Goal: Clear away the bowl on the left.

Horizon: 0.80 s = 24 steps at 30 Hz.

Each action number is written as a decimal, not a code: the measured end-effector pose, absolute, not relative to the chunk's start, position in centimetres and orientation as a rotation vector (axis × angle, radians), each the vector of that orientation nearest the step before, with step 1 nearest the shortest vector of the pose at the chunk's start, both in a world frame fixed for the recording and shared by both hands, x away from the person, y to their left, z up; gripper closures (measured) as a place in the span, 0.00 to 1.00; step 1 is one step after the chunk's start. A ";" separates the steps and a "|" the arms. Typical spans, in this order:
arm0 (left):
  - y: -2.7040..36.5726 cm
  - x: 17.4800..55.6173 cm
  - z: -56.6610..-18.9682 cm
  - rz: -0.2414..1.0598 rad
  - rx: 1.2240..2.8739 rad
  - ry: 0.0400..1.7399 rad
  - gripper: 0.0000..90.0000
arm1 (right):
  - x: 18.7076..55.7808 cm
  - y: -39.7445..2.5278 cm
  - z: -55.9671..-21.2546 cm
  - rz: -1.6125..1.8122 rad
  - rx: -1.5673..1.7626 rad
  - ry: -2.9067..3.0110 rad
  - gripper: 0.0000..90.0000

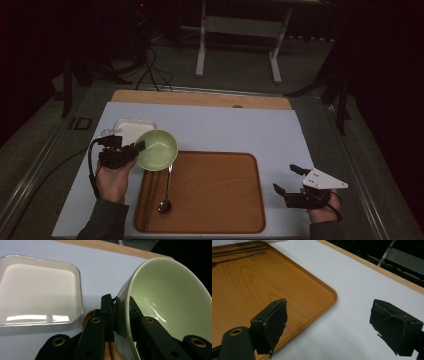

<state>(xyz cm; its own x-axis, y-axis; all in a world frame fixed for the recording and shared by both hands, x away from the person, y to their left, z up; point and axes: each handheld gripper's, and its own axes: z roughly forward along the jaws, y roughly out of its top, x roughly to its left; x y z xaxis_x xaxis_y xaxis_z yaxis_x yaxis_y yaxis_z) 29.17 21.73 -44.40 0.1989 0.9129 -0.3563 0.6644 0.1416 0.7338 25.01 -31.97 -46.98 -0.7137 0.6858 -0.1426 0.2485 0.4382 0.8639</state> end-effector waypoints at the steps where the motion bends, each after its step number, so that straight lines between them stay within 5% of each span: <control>1: 21.6 29.1 -44.4 0.353 1.594 1.530 0.91 | 25.0 -32.0 -47.0 1.214 0.786 2.215 0.16; 24: 18.6 27.8 -44.6 0.279 1.659 1.448 0.90 | 25.0 -31.9 -47.0 1.215 0.785 2.214 0.16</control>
